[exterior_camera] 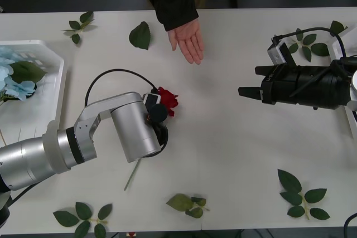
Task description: Place the red flowers into the right box and the blue flowers into the left box. If a person shows an open palm, hand one flower to the person first, then continue sorting.
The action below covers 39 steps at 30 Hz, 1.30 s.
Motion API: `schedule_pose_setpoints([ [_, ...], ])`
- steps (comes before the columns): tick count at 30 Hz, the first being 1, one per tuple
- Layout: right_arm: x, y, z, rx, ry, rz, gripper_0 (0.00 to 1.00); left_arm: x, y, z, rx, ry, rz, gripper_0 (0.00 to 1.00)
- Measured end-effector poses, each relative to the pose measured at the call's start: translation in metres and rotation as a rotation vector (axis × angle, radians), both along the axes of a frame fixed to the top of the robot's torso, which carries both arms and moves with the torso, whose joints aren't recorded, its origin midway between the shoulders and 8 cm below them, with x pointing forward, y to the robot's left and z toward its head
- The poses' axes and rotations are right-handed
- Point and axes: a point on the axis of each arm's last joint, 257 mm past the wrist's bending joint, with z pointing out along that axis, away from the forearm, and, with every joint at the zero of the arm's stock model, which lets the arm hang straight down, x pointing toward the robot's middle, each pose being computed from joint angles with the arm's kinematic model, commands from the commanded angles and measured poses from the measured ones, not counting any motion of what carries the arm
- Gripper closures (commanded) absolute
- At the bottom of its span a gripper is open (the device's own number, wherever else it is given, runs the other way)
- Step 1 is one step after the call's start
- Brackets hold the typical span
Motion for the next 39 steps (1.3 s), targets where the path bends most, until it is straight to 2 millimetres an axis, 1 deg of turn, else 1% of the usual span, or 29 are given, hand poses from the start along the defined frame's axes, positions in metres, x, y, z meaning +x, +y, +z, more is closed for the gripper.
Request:
schedule_pose_setpoints([
  [4, 0.000, 0.000, 0.000, 0.001, -0.001, -0.002, 0.01, 0.003, 0.003, 0.002, 0.011, -0.015, 0.000, 1.00],
  [7, 0.001, 0.000, 0.001, 0.002, -0.003, -0.004, 0.01, 0.002, 0.010, 0.007, 0.029, -0.020, 0.002, 1.00],
  [9, 0.001, 0.000, 0.001, 0.002, -0.004, -0.005, 0.01, -0.004, 0.017, 0.013, 0.038, -0.004, 0.003, 1.00],
  [11, 0.001, 0.000, 0.001, 0.003, -0.004, -0.005, 0.01, -0.015, 0.025, 0.020, 0.033, 0.041, 0.008, 1.00],
  [13, 0.002, 0.001, 0.001, 0.006, -0.004, -0.005, 0.01, -0.022, 0.034, 0.031, 0.030, 0.073, 0.009, 1.00],
  [15, 0.002, 0.001, 0.001, 0.007, -0.004, -0.005, 0.01, -0.028, 0.040, 0.046, 0.034, 0.093, -0.015, 1.00],
  [18, 0.002, 0.001, 0.001, 0.006, -0.004, -0.006, 0.01, -0.031, 0.038, 0.077, 0.036, 0.098, -0.113, 1.00],
  [21, 0.002, 0.001, 0.000, 0.006, -0.004, -0.007, 0.01, -0.029, 0.025, 0.112, 0.012, 0.074, -0.214, 1.00],
  [25, 0.002, 0.001, 0.000, 0.006, -0.004, -0.007, 0.01, -0.022, 0.004, 0.149, -0.085, 0.022, -0.255, 1.00],
  [27, 0.002, 0.001, 0.000, 0.006, -0.004, -0.007, 0.01, -0.016, -0.013, 0.166, -0.152, -0.024, -0.281, 1.00],
  [31, 0.002, 0.001, 0.000, 0.006, -0.004, -0.007, 0.01, -0.004, -0.056, 0.204, -0.304, -0.155, -0.366, 1.00],
  [33, 0.002, 0.001, 0.000, 0.006, -0.004, -0.007, 0.01, -0.003, -0.071, 0.223, -0.370, -0.212, -0.400, 1.00],
  [35, 0.002, 0.001, 0.000, 0.006, -0.004, -0.007, 0.01, -0.002, -0.090, 0.246, -0.454, -0.286, -0.451, 1.00],
  [37, 0.001, 0.002, 0.002, 0.015, -0.002, -0.003, 0.01, -0.003, -0.104, 0.264, -0.514, -0.357, -0.506, 1.00],
  [39, -0.004, 0.007, 0.006, 0.043, 0.009, 0.016, 0.00, -0.004, -0.116, 0.282, -0.560, -0.441, -0.576, 1.00],
])
